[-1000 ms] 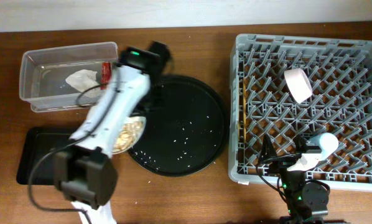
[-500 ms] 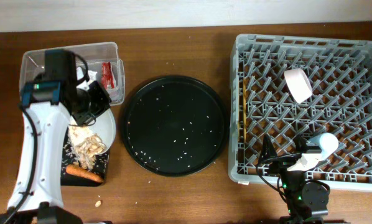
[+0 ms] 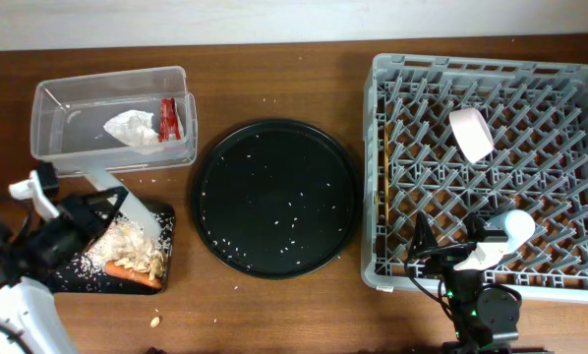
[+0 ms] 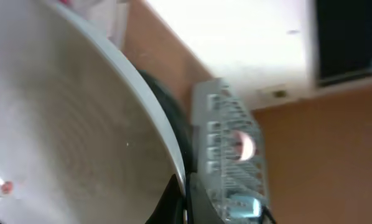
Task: Sort waste into correct bins and load items into the dishwasher rack
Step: 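Carry the white plate with the left gripper and stand it in the rack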
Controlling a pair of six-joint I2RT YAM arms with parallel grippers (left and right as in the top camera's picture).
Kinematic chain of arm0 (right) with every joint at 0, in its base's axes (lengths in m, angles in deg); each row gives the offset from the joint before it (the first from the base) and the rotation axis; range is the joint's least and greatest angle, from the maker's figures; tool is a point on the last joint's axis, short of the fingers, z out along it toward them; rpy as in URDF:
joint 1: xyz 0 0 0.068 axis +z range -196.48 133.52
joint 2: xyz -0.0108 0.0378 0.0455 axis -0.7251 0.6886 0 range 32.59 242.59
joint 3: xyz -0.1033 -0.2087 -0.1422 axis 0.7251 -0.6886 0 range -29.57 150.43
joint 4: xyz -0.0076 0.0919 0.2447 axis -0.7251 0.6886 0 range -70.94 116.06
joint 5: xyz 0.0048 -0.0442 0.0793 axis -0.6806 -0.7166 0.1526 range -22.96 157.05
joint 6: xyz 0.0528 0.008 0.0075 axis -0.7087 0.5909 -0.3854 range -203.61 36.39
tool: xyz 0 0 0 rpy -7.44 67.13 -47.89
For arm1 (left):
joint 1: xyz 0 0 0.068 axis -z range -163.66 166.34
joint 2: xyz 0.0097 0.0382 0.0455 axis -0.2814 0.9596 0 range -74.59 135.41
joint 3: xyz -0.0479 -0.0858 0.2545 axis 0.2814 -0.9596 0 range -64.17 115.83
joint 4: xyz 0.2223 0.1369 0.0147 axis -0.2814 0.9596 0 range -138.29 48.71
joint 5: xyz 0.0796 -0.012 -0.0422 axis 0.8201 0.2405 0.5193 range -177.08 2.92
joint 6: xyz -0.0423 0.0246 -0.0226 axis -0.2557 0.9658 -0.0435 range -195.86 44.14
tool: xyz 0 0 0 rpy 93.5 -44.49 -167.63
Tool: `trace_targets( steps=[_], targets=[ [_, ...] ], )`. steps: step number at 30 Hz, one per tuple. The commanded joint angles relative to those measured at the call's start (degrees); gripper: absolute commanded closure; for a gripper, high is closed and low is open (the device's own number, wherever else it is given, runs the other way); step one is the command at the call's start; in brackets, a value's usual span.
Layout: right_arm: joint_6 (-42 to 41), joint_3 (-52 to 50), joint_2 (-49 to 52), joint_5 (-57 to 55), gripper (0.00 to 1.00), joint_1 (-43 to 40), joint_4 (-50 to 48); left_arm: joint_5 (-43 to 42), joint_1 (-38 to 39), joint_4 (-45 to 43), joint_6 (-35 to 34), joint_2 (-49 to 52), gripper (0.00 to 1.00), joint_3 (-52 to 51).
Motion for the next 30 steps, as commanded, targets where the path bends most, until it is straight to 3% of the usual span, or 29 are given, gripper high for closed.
trace_targets(
  steps=[1, 4, 6, 7, 11, 13, 16, 19, 23, 25, 27, 30],
  targets=[
    [-0.39, -0.31, -0.33, 0.13, 0.02, -0.37, 0.26, -15.47, -3.32, 0.68, 9.53, -1.07, 1.00, -0.85],
    [-0.39, -0.31, -0.33, 0.13, 0.02, -0.37, 0.26, -15.32, -3.30, 1.27, 10.21, -1.07, 1.00, -0.85],
    [-0.39, -0.31, -0.33, 0.13, 0.02, -0.37, 0.26, 7.15, -3.32, 7.39, 6.71, -1.07, 1.00, -0.83],
    [-0.39, -0.31, -0.33, 0.13, 0.02, -0.37, 0.26, 6.29, -3.32, 10.34, 10.23, -1.07, 1.00, -0.83],
    [-0.39, -0.31, -0.33, 0.13, 0.02, -0.37, 0.26, 8.70, -3.32, 10.84, 6.80, -1.07, 1.00, -0.83],
    [-0.39, -0.31, -0.33, 0.13, 0.02, -0.37, 0.26, 1.20, -1.18, 7.17, 8.41, -1.07, 1.00, -0.81],
    [-0.39, -0.31, -0.33, 0.13, 0.02, -0.37, 0.26, 0.13, 15.98, -9.77, -2.56, -0.98, 1.00, -0.37],
    [-0.39, -0.31, -0.33, 0.13, 0.02, -0.37, 0.26, 4.90, 35.91, -33.73, -16.79, 1.29, 1.00, -0.37],
    [-0.39, -0.31, -0.33, 0.13, 0.02, -0.37, 0.26, 5.05, 53.53, -73.42, -39.54, 16.22, 1.00, -0.02],
    [-0.39, -0.31, -0.33, 0.13, 0.02, -0.37, 0.26, 3.65, 59.54, -88.83, -49.59, 25.97, 1.00, 2.97],
    [-0.39, -0.31, -0.33, 0.13, 0.02, -0.37, 0.26, 3.45, 64.67, -95.27, -54.07, 33.57, 1.00, 8.17],
    [-0.39, -0.31, -0.33, 0.13, 0.02, -0.37, 0.26, 3.54, 70.55, -95.67, -54.23, 39.56, 1.00, 14.27]
  ],
)
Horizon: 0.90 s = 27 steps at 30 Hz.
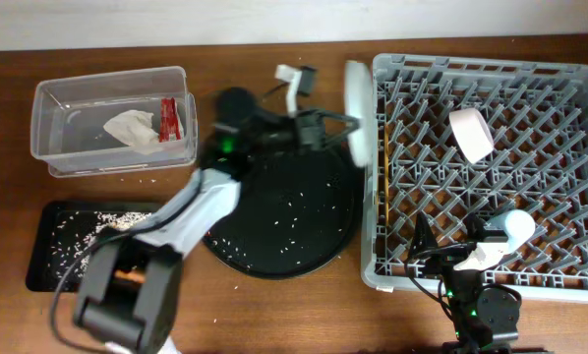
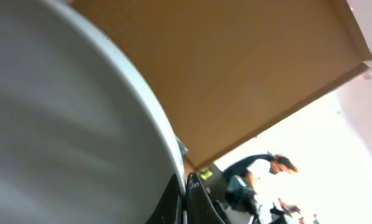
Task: Sort waste into correct bins and load items into the dishwasher rack
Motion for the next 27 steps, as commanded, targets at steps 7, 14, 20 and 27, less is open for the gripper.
trace_targets(
  steps=[7, 14, 20, 27],
  targets=[
    [-0.39, -0.31, -0.35, 0.11, 0.02, -0.37, 0.26, 2.75, 6.16, 7.19, 0.81, 9.03, 0.99, 5.35],
    [-0.39, -0.31, -0.35, 0.11, 0.02, -0.37, 0.26, 1.05, -1.07, 8.02, 2.14, 8.55, 0.01, 8.28],
    [-0.39, -0.31, -0.35, 0.11, 0.02, -0.37, 0.26, 17.73, -11.02, 57.79, 28.28, -5.42, 0.01, 13.35],
    [-0.39, -0.31, -0.35, 0.11, 0.02, -0.37, 0.26, 55.71, -11.37, 101.92, 41.81, -29.16, 0.01, 15.45]
  ],
)
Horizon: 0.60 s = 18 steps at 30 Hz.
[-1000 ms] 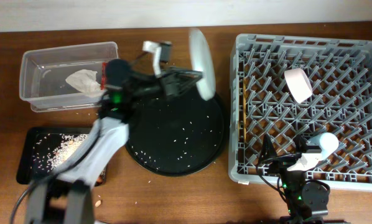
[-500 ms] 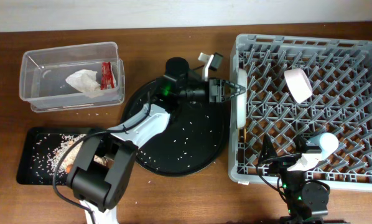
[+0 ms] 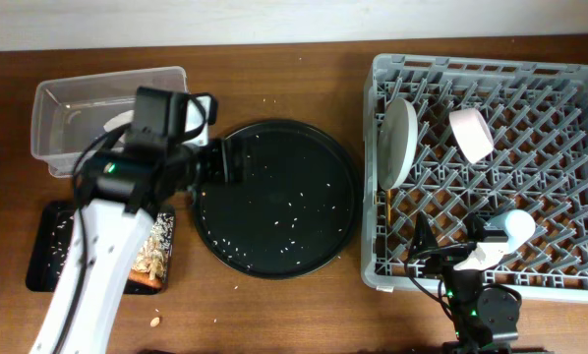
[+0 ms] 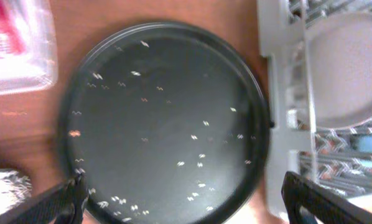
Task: Sort waste into correct bins and load items into the dishwasher rack
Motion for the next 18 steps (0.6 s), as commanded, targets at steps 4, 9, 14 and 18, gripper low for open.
trace_targets(
  steps=[4, 9, 14, 18],
  targets=[
    [-0.37, -0.31, -0.33, 0.11, 0.02, -0.37, 0.26, 12.31, 0.07, 8.90, 3.87, -12.50, 0.01, 0.59],
    [-0.37, -0.31, -0.33, 0.11, 0.02, -0.37, 0.26, 20.24, -0.33, 1.05, 14.53, -16.35, 0.01, -1.49],
    [-0.37, -0.31, -0.33, 0.11, 0.02, -0.37, 0.26, 21.79, -3.98, -20.63, 20.13, -35.23, 0.01, -19.41],
    [-0.37, -0.31, -0.33, 0.11, 0.02, -0.37, 0.26, 21.66, -7.06, -33.09, 20.13, -51.28, 0.01, -40.19]
  ],
)
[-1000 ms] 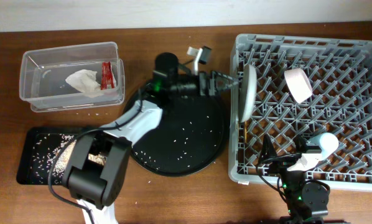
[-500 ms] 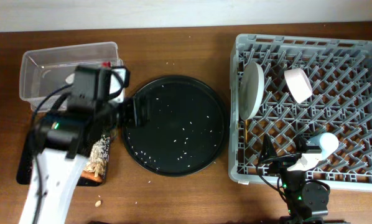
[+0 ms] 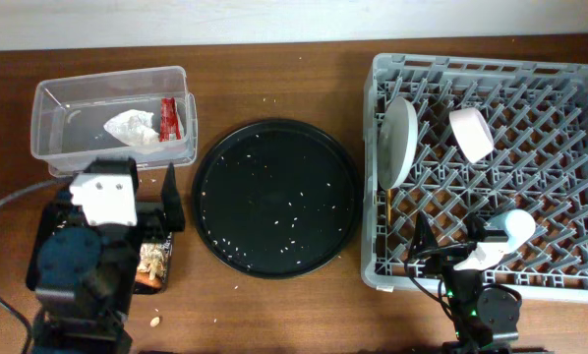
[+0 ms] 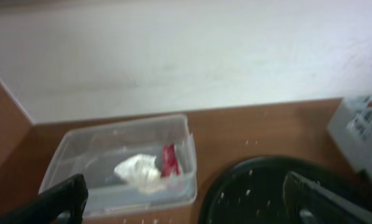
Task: Sort waste into correct bins and load items into the dishwasher rack
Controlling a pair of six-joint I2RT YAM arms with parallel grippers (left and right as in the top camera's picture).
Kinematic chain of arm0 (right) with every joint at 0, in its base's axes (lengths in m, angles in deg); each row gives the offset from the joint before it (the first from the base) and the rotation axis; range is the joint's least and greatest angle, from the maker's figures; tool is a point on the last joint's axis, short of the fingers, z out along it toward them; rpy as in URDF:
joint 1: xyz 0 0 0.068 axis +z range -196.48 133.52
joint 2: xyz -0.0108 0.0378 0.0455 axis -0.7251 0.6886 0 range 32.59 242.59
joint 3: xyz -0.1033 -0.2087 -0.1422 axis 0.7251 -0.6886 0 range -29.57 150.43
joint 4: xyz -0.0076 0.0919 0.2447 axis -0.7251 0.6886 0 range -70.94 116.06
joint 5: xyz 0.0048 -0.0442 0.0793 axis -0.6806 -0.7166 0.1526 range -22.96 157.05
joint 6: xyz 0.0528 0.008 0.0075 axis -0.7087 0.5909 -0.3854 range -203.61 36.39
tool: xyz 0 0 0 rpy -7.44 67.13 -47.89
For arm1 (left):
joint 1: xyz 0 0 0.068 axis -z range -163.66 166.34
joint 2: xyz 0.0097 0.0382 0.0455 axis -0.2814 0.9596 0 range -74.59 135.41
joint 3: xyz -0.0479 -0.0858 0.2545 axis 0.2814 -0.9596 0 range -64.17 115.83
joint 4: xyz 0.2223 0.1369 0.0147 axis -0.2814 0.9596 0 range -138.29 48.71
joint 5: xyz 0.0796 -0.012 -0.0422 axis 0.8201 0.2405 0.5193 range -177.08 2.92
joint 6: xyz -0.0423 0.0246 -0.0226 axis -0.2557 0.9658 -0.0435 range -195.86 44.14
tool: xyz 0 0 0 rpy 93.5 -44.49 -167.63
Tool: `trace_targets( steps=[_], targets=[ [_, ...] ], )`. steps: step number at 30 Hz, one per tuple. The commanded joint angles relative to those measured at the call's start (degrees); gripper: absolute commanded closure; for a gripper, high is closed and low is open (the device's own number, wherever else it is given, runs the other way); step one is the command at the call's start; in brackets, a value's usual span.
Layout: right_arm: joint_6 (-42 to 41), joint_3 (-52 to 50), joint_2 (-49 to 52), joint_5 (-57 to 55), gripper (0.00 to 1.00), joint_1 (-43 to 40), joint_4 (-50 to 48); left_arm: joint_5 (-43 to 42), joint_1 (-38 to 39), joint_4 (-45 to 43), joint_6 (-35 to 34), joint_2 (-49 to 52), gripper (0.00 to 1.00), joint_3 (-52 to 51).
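A white plate stands on edge in the left part of the grey dishwasher rack, with a white cup beside it. The clear bin holds crumpled white paper and a red wrapper. My left gripper is open and empty. It hangs at the front left and faces the bin. Its white wrist block sits over the small black tray of food scraps. My right gripper rests at the rack's front edge, its jaws unclear.
A round black tray dotted with rice grains lies between the bin and the rack. Loose crumbs are scattered on the wooden table. A pale wall rises behind the table.
My left arm has drawn back from the round tray's left edge to the front left, over the scraps tray. Its camera now faces the bin and the wall. The plate stays in the rack.
My left gripper first held the white plate tilted over the scraps tray. Then it held the plate at the rack's left edge. Later the plate stood in the rack and the gripper was open over the round tray. The right arm never moved.
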Motion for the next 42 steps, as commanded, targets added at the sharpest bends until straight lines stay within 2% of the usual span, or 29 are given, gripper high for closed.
trace_targets(
  steps=[1, 8, 10, 11, 13, 42],
  targets=[
    [-0.37, -0.31, -0.26, 0.11, 0.02, -0.37, 0.28, 0.57, -1.60, -6.80, 1.36, -11.65, 0.01, -16.50],
    [-0.37, -0.31, -0.26, 0.11, 0.02, -0.37, 0.28, 0.57, -3.43, -24.79, 1.31, -36.87, 0.01, -47.41],
    [-0.37, -0.31, -0.26, 0.11, 0.02, -0.37, 0.28, 0.57, -3.67, -29.20, 1.31, -37.20, 0.01, -51.60],
    [-0.37, -0.31, -0.26, 0.11, 0.02, -0.37, 0.28, 0.59, -3.58, -27.41, 1.33, -37.18, 0.01, -52.98],
    [-0.37, -0.31, -0.26, 0.11, 0.02, -0.37, 0.28, 0.52, -3.56, -24.50, 1.33, -37.18, 0.01, -52.94],
    [-0.37, -0.31, -0.26, 0.11, 0.02, -0.37, 0.28, 0.57, -3.58, -24.50, 1.33, -37.16, 0.01, -52.92]
  ],
)
